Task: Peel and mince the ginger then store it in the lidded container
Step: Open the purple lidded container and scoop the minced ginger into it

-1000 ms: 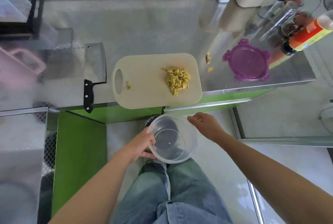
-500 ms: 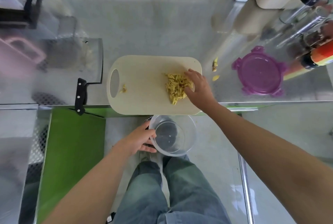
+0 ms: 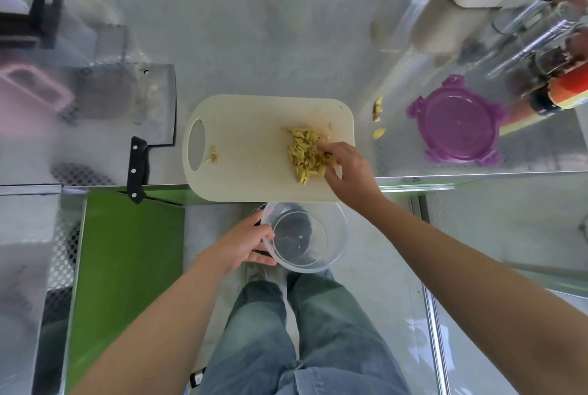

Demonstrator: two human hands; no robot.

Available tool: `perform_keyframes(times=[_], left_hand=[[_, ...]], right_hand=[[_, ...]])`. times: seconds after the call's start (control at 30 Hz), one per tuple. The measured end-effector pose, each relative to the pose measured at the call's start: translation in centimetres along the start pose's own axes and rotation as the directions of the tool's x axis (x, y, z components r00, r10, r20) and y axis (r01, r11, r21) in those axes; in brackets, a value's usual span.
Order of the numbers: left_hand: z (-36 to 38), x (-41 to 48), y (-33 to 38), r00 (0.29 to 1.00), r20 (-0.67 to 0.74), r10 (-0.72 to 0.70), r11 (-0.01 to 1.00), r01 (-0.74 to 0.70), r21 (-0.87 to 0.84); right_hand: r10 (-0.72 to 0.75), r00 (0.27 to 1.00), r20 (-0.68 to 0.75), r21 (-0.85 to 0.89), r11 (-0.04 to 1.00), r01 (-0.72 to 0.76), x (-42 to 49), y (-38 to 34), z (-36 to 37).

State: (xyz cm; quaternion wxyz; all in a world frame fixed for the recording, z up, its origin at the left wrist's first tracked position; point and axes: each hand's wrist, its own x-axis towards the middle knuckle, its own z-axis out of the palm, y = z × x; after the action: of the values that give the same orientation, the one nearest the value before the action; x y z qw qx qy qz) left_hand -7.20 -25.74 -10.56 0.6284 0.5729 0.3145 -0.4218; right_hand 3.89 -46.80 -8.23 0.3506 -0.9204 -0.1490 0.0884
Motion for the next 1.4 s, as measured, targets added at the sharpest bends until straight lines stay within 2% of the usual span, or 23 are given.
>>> perform_keyframes(times=[0.27,0.53,0.6,0.67,0.73,0.8,0.9,0.97,1.07,1.2,1.4], left_hand=[[0.1,-0.2,-0.1,1.000,0.005,0.014,1.000,-0.014,-0.005],[-0.2,-0.1,0.5,1.000,0.007,0.030,1.000,-0.030,-0.005],[-0.3,-0.2,0.6,0.999,0.015,0.034,0.999,-0.034,0.002],[-0.5,-0.2,0.7,0.999,0.008,0.035,0.999,-0.035,0.007],[-0.6,-0.3,0.8,0.999,0.009,0.034,0.999,-0.034,0.017],[-0.7,-0.4,0.9,0.999,0.006,0.032,0.999,-0.032,0.024],[-0.7,-0.5,1.0,0.999,0.007,0.032,0.999,-0.032,0.016],[-0.8,-0.5,0.9,0.999,0.012,0.038,0.999,-0.038,0.014],[-0.9,-0.4,0.8,0.999,0.027,0.042,0.999,-0.043,0.018],[-1.0,-0.4,0.8,0.998,0.043,0.038,0.999,-0.038,0.005],[-1.1,-0.3,0.8,0.999,0.038,0.028,1.000,-0.028,0.003]], right_hand=[[-0.110,0.993,0.036,0.058,0.993,0.107,-4.2,-0.9,0.5],[-0.178,0.952,0.251,0.130,0.980,0.149,-7.5,-1.7,1.0],[-0.186,0.959,0.213,0.143,0.977,0.158,-6.2,-2.0,0.5],[-0.190,0.976,0.109,0.136,0.975,0.174,-4.1,-2.3,0.1],[-0.163,0.986,-0.017,0.125,0.979,0.164,-1.6,-2.4,-0.2],[-0.101,0.992,-0.078,0.103,0.989,0.108,0.9,-2.4,-0.2],[-0.006,0.998,0.058,0.045,0.999,0.003,3.5,-2.0,0.8],[-0.019,0.993,0.120,0.001,1.000,0.019,3.9,-1.7,1.6],[-0.082,0.994,0.071,0.036,0.996,0.079,2.8,-1.6,2.0],[-0.181,0.978,0.099,0.039,0.983,0.178,0.0,-1.7,1.7],[-0.215,0.964,0.155,0.083,0.975,0.204,-4.0,-2.1,1.4]])
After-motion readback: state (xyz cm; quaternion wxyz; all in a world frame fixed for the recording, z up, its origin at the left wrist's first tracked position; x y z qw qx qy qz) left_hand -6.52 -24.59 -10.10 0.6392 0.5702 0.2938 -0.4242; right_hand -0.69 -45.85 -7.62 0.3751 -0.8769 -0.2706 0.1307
